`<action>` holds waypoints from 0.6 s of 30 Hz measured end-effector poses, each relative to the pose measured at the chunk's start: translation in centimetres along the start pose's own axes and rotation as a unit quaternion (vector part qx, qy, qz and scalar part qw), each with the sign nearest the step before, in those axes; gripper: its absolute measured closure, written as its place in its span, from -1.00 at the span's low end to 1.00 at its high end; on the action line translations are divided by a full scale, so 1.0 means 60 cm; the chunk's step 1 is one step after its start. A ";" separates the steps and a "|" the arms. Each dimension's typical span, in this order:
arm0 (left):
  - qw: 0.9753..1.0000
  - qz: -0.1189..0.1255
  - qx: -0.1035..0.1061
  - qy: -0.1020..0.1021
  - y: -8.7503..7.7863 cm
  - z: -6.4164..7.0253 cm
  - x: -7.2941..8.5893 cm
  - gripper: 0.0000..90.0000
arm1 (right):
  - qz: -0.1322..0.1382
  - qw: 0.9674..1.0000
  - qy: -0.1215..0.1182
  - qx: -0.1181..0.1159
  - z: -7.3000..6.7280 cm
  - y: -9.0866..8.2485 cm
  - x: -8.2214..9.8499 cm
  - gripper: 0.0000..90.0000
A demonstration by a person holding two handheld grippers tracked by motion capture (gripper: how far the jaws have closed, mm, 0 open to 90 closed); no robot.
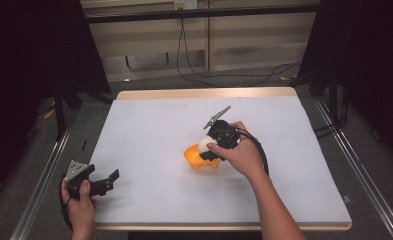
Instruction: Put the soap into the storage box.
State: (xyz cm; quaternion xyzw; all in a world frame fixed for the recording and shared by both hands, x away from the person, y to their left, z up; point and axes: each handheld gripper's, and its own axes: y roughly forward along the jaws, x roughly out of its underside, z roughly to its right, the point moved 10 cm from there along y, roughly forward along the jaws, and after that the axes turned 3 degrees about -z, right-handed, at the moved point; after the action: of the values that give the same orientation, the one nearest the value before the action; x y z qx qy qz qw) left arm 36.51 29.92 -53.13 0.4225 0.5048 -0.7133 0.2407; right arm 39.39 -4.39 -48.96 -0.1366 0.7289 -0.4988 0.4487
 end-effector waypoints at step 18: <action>1.000 0.000 0.002 0.000 0.000 0.000 0.000 -0.98 | -0.015 1.000 0.022 0.010 -0.007 0.015 0.001 -0.46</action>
State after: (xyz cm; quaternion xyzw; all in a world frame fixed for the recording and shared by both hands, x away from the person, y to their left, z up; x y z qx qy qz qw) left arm 36.50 29.88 -53.13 0.4227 0.5036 -0.7143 0.2398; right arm 39.22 -3.76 -49.74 -0.1323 0.7314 -0.5156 0.4262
